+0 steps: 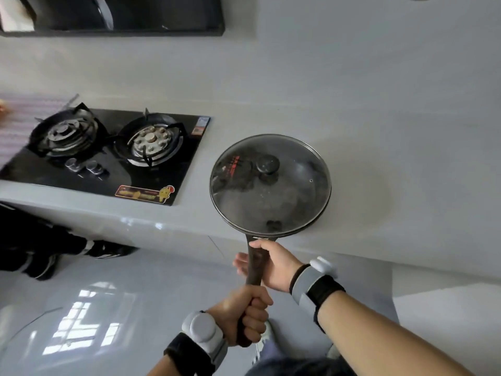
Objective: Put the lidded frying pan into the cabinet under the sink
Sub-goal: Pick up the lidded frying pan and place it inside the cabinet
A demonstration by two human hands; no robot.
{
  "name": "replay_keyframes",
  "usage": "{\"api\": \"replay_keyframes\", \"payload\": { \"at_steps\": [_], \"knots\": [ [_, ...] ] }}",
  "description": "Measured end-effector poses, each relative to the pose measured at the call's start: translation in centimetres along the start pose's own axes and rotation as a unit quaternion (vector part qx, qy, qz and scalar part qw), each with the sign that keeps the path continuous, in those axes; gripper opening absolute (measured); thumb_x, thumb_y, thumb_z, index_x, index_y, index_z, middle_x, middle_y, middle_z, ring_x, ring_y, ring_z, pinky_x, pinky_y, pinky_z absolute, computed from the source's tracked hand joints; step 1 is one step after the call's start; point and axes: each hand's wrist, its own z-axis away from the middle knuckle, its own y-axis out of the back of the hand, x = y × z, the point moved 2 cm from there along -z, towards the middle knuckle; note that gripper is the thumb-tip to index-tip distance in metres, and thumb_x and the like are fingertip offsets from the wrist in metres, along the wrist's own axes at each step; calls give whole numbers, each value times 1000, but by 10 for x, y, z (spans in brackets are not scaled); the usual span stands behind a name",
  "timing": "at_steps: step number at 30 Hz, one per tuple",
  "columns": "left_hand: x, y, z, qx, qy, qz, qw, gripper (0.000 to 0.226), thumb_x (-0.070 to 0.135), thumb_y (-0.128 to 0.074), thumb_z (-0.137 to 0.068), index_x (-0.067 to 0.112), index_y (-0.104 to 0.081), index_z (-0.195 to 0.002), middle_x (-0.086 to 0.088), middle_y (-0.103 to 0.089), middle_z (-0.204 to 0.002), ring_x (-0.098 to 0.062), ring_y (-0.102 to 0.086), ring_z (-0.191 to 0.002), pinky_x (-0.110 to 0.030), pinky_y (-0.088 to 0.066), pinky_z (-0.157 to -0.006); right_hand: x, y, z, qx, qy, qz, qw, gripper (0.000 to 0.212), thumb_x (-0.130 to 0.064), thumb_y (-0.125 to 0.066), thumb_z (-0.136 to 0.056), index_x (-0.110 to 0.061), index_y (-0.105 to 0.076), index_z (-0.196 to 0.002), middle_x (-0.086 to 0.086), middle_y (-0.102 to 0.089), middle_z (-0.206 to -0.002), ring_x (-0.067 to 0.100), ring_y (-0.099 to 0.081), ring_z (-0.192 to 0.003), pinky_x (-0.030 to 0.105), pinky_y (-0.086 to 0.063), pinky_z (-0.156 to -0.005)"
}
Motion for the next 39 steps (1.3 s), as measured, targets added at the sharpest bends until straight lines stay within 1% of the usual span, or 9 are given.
{"api": "replay_keyframes", "payload": {
  "at_steps": [2,4,7,11,14,19,28,32,39],
  "knots": [
    [-4,3,3,7,-1,-7,1000,47,15,-54,-73,24,-14,-51,8,-18,-37,-11,-8,-36,-17,-4,-41,5,-6,-10,-14,-17,-60,998,11,-13,-54,-83,-6,-58,-76,8,-64,-67,21,-61,-60,30,-54,-62],
    [-6,11,5,15,-4,-13,1000,46,14,-54,-73,24,-15,-52,7,-18,-36,-10,-12,-31,-16,-5,-40,15,-12,-19,-31,-41,-82,995,13,-14,-53,-81,-12,-54,-68,-2,-50,-52,13,-45,-42,20,-42,-44],
    [-10,16,6,32,-24,-17,999,44,12,-52,-75,23,-16,-52,6,-19,-37,-10,-14,-30,-15,-7,-39,26,-15,-28,-38,-31,-97,994,28,-14,-47,-80,-16,-41,-54,-7,-35,-44,10,-30,-32,21,-27,-33],
    [-26,4,5,62,-49,-20,997,42,12,-51,-74,23,-13,-61,6,-19,-40,-11,-13,-32,-14,-9,-37,36,-8,-21,-29,-7,-108,994,23,-8,-43,-77,-16,-44,-55,-7,-32,-44,10,-26,-31,20,-22,-31],
    [-46,-12,3,80,-65,-27,994,41,13,-50,-75,24,-15,-56,6,-18,-40,-10,-12,-32,-15,-7,-37,46,7,-7,-27,2,-112,993,17,-6,-42,-75,-16,-45,-61,-7,-31,-44,10,-26,-30,19,-21,-31],
    [-81,-44,-6,104,-80,-28,991,40,14,-51,-76,24,-19,-53,6,-18,-42,-10,-12,-32,-15,-8,-36,59,36,24,-30,8,-100,995,16,-5,-42,-73,-15,-44,-61,-6,-31,-44,11,-25,-30,18,-20,-32],
    [-161,-174,-42,163,-126,-41,978,38,13,-54,-73,22,-26,-50,5,-19,-44,-10,-12,-33,-12,-11,-35,67,136,138,-68,17,-113,991,19,-7,-42,-73,-14,-45,-56,-6,-29,-44,11,-24,-30,18,-19,-32],
    [-188,-223,-53,171,-141,-66,973,37,14,-56,-72,22,-30,-47,3,-20,-47,-11,-13,-35,-13,-12,-38,65,175,189,-78,54,-120,988,16,-6,-44,-71,-14,-45,-57,-6,-29,-46,11,-24,-31,19,-20,-31],
    [-208,-280,-59,129,-174,-143,966,36,13,-56,-74,22,-29,-51,3,-20,-48,-11,-13,-36,-11,-13,-39,57,211,260,-66,142,-138,978,13,-7,-43,-73,-14,-46,-62,-7,-30,-46,11,-24,-30,19,-20,-31]
  ]
}}
